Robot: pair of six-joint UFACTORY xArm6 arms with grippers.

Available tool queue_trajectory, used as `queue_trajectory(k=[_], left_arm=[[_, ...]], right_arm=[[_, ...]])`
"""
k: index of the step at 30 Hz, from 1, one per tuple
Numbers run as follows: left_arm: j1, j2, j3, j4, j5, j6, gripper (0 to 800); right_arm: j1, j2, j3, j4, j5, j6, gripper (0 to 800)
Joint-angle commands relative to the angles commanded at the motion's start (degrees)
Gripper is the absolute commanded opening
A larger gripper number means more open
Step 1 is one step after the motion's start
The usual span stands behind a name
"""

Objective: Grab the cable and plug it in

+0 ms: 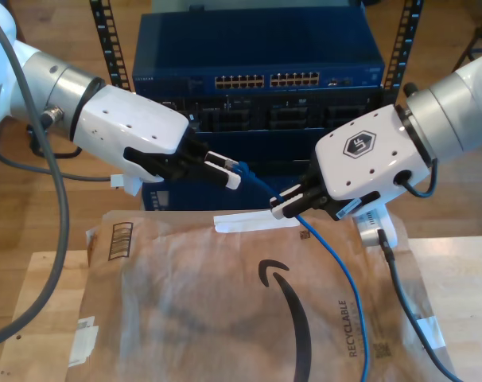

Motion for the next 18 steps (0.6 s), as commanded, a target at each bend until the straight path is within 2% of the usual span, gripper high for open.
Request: queue_trajectory(k=[10,18], left_arm=[[0.1,-0.2,0.0,-0.1,-2.1,0.0,221],[0.1,-0.4,0.1,-0.2,-1.8,0.0,221]], right_arm=[[0.0,0.0,0.1,0.0,0.0,-0.1,10],[0.1,0.1,0.1,0.0,0.0,-0.1,10]])
